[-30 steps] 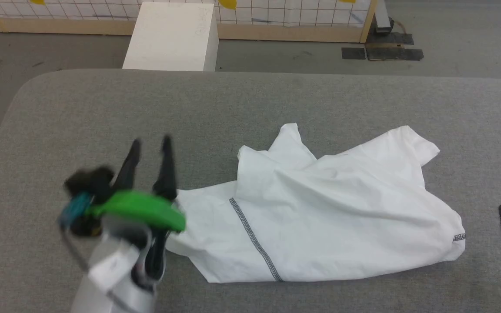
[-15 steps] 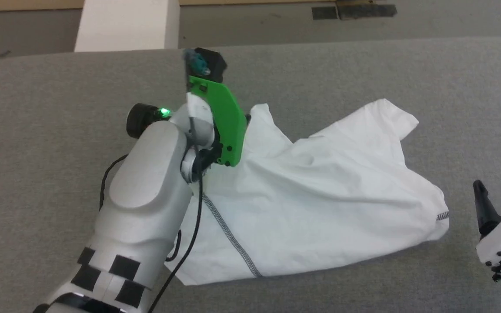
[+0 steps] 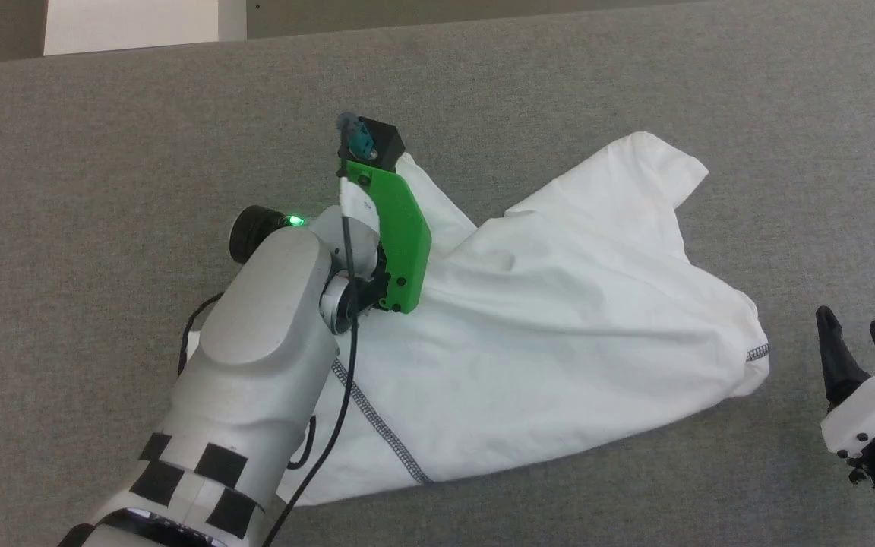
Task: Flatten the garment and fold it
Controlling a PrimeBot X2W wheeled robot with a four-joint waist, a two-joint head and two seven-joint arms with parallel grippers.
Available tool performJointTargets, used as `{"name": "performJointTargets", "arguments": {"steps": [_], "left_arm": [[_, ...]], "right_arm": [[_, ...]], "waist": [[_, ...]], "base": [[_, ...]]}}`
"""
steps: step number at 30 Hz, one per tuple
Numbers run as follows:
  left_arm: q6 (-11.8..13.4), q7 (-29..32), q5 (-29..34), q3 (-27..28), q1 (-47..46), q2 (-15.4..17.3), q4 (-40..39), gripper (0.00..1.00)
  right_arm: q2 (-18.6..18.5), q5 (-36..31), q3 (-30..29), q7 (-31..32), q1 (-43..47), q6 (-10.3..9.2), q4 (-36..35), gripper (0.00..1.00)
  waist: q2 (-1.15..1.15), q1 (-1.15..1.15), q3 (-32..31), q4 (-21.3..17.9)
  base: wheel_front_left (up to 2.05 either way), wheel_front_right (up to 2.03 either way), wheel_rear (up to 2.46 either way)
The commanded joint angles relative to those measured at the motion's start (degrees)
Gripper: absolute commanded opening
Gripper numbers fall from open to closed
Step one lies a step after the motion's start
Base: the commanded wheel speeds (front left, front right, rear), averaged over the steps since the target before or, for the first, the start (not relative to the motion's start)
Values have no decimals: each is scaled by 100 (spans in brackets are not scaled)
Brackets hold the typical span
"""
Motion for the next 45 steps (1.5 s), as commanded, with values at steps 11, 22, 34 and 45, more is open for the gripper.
{"name": "performJointTargets", "arguments": {"steps": [11, 22, 34, 45], "left_arm": [[615, -2282, 335, 698, -1060, 714, 84, 0], [861, -3556, 354, 1263, -1670, 1412, 573, 16], [422, -4503, -212, 1589, -1103, 1234, 460, 100], [666, -5317, -422, 1916, 1267, 1067, -1033, 100]], "right_arm": [[-1, -18, 225, -80, -249, -9, -70, 100], [-1, -60, 194, -146, -299, -9, -122, 100], [-1, -118, 361, -139, -311, -9, -124, 100], [-1, -170, 483, 180, -82, -9, -114, 100]], "waist": [[0, 0, 206, 33], [0, 0, 488, -13], [0, 0, 91, 371], [0, 0, -676, 740]], "base": [[0, 0, 0], [0, 0, 0], [0, 0, 0], [0, 0, 0]]}}
